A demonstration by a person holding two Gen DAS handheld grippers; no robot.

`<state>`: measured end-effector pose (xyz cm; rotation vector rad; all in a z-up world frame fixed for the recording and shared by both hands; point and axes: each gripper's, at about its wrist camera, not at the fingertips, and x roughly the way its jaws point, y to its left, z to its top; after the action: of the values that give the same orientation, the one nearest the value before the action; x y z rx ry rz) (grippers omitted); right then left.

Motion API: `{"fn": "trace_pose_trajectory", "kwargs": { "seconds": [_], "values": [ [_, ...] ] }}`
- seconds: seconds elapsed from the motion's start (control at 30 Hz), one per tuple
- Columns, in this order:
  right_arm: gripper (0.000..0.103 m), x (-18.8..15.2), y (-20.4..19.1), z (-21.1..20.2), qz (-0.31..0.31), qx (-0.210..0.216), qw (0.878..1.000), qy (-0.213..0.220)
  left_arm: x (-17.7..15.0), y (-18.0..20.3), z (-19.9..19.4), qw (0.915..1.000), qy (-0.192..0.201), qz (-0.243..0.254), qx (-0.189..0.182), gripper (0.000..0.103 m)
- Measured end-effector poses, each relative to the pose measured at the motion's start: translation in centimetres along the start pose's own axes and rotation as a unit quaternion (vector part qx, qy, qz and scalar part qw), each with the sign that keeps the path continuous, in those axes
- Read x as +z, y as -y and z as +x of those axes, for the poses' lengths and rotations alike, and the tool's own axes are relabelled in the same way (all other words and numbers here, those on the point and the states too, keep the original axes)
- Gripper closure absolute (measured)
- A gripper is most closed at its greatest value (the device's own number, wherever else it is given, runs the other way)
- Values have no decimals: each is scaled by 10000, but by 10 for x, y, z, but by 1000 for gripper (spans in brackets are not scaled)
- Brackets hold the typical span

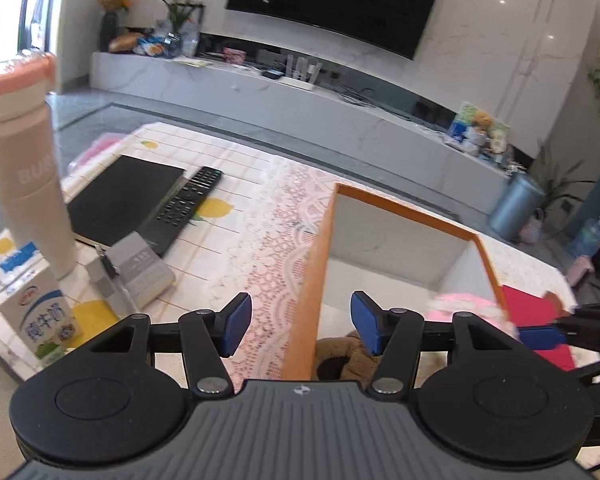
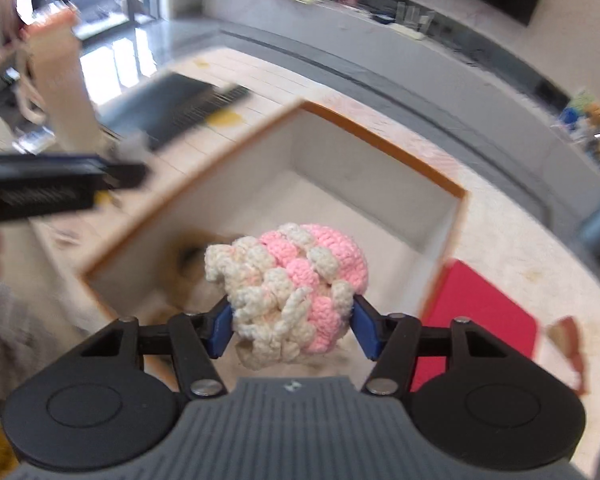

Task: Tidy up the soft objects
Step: 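Lower the pink-and-white ball into the box and open the right tool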

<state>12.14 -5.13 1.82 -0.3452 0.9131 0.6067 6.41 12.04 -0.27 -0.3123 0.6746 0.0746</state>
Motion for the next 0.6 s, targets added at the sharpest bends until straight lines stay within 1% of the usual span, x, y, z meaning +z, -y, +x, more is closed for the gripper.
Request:
{"fn": "trace_pose_trajectory", "kwargs": {
  "seconds": [0.07, 0.13, 0.2, 0.27, 0.33, 0.4, 0.43, 0.53, 0.6],
  "values": [
    [43, 2, -7, 9, 77, 250, 9997, -14, -1, -5, 0, 10000, -6, -58, 28, 36],
    [43, 1, -13, 29, 67, 287, 9993, -245, -2, -10, 0, 9999, 2, -34, 110, 36],
    [43, -3, -15, 51, 40, 89, 9986, -519, -2, -16, 1, 9999, -56, -24, 153, 35],
    [43, -9, -11, 73, 36, -324, 9960, -836, -2, -21, 3, 9998, -105, -69, 165, 35],
    [43, -17, -8, 86, -220, -733, 9900, -1183, -2, -24, 5, 9997, -128, -153, 147, 35],
    [45, -23, -9, 89, -614, -1215, 9820, -1307, -2, -24, 8, 9997, -166, -170, 116, 35],
    [45, -24, -9, 87, -717, -1295, 9802, -1313, -3, -24, 9, 9996, -182, -161, 110, 35],
    [45, -21, -7, 77, -585, -1127, 9816, -1424, -4, -19, 12, 9997, -234, -58, 91, 35],
    [41, -19, -8, 73, -616, -1159, 9806, -1455, -6, -15, 11, 9997, -242, 12, 82, 35]
  ]
}}
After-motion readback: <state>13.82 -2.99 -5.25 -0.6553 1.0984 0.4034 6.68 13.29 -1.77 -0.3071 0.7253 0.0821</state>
